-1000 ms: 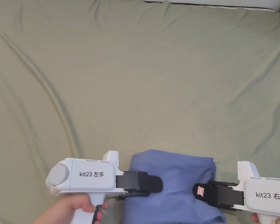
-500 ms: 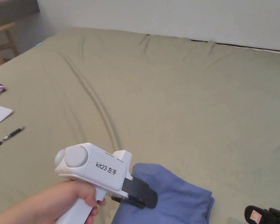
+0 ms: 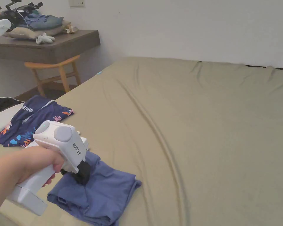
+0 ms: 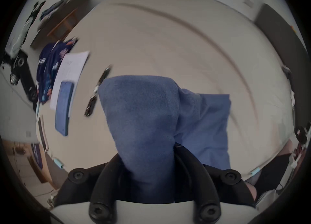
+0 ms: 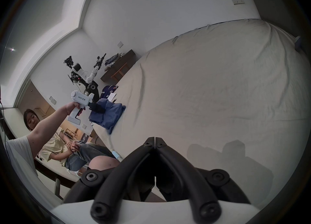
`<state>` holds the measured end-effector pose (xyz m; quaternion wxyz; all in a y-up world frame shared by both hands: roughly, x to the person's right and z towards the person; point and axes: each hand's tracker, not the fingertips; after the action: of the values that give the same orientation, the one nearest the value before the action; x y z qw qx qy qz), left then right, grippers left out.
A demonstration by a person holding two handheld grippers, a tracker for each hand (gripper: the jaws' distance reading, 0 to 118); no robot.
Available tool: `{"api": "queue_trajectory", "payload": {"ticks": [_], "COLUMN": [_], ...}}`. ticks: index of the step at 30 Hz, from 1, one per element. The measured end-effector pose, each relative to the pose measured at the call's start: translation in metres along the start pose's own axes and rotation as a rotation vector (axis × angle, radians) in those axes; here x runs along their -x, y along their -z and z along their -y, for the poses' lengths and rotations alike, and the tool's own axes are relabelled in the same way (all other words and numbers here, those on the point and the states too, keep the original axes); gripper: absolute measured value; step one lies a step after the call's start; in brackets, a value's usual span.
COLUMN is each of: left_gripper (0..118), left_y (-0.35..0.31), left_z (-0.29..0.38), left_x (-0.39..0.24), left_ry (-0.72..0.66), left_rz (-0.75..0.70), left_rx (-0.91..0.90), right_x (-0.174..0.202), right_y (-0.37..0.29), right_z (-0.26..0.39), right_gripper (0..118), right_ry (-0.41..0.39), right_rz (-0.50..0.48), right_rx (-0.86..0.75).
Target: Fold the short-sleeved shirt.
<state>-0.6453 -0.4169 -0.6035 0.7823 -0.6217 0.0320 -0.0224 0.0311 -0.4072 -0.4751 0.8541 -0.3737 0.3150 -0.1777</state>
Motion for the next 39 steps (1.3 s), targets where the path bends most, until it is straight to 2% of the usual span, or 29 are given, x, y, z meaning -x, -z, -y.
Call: {"api": "queue_trajectory", "payload": {"ticks": [1,3,5,7,8,9,10,11,12,13,14,16,19,21,22,23,24,25,27,29,31,32,34,37,39], "left_gripper": [21,20,20,21,35,58,87,103,108,108,118,116,115,110,97,61,34,18,12,0,0,0,0,0,0], "left_y": [0.005,0.014,0.030,0.035,0.036,0.036,0.035,0.034,0.029,0.020,0.006,-0.019,-0.058,-0.081,-0.094,-0.107,-0.115,-0.123,-0.137,-0.149,-0.156,-0.159,-0.161,-0.164,-0.162], "left_z": [0.001,0.003,0.000,0.000,0.002,0.004,0.006,0.009,0.010,0.011,0.010,0.010,0.018,0.027,0.034,0.041,0.047,0.053,0.066,0.085,0.104,0.113,0.125,0.156,0.173], "left_x": [0.004,0.002,0.007,0.017,0.018,0.015,0.016,0.013,0.013,0.013,0.012,0.007,-0.024,-0.054,-0.074,-0.092,-0.108,-0.125,-0.159,-0.194,-0.224,-0.239,-0.267,-0.297,-0.314], "left_ry": [0.023,0.092,0.044,-0.027,-0.044,-0.015,0.026,0.071,0.086,0.082,0.040,-0.012,0.000,0.017,0.009,-0.001,-0.013,-0.037,-0.061,-0.041,-0.036,-0.035,-0.061,-0.116,-0.111], "left_rz": [-0.026,-0.167,-0.302,-0.232,-0.217,-0.231,-0.302,-0.379,-0.405,-0.389,-0.355,-0.304,-0.344,-0.317,-0.291,-0.266,-0.254,-0.243,-0.198,-0.125,-0.037,-0.023,-0.002,0.107,0.109], "left_rx": [0.004,-0.017,-0.013,0.001,0.002,-0.007,-0.035,-0.054,-0.081,-0.124,-0.162,-0.206,-0.407,-0.479,-0.520,-0.600,-0.661,-0.717,-0.817,-0.931,-1.068,-1.113,-1.139,-1.274,-1.338], "right_x": [-0.001,-0.004,-0.009,-0.012,-0.014,-0.015,-0.016,-0.016,-0.015,-0.014,-0.014,-0.013,-0.012,-0.013,-0.014,-0.015,-0.016,-0.015,-0.013,0.002,0.009,-0.004,0.002,0.011,0.017], "right_y": [-0.002,-0.005,-0.007,-0.008,-0.009,-0.010,-0.011,-0.012,-0.013,-0.014,-0.015,-0.017,-0.023,-0.029,-0.034,-0.041,-0.046,-0.054,-0.068,-0.082,-0.092,-0.097,-0.104,-0.113,-0.113], "right_z": [-0.001,-0.004,-0.006,-0.008,-0.010,-0.010,-0.012,-0.013,-0.014,-0.015,-0.015,-0.017,-0.020,-0.023,-0.026,-0.028,-0.031,-0.033,-0.037,-0.007,-0.003,0.002,0.008,0.017,0.025], "right_gripper": [0,0,0,0,0,0,0,0,0,0,0,0,0,0,0,0,0,0,0,0,0,0,0,0,0], "right_ry": [0.000,0.002,0.018,0.019,0.019,0.021,0.021,0.017,0.009,0.002,0.000,-0.004,-0.060,-0.103,-0.115,-0.129,-0.140,-0.148,-0.178,-0.204,-0.229,-0.251,-0.283,-0.375,-0.459], "right_rz": [0.005,0.021,0.039,0.057,0.061,0.064,0.062,0.064,0.067,0.069,0.067,0.057,0.059,0.099,0.120,0.148,0.170,0.184,0.229,0.275,0.320,0.342,0.387,0.517,0.638], "right_rx": [-0.001,-0.004,-0.011,-0.014,-0.013,-0.014,-0.015,-0.017,-0.018,-0.022,-0.026,-0.041,-0.056,-0.067,-0.081,-0.106,-0.126,-0.150,-0.202,-0.260,-0.291,-0.313,-0.369,-0.489,-0.574]}}
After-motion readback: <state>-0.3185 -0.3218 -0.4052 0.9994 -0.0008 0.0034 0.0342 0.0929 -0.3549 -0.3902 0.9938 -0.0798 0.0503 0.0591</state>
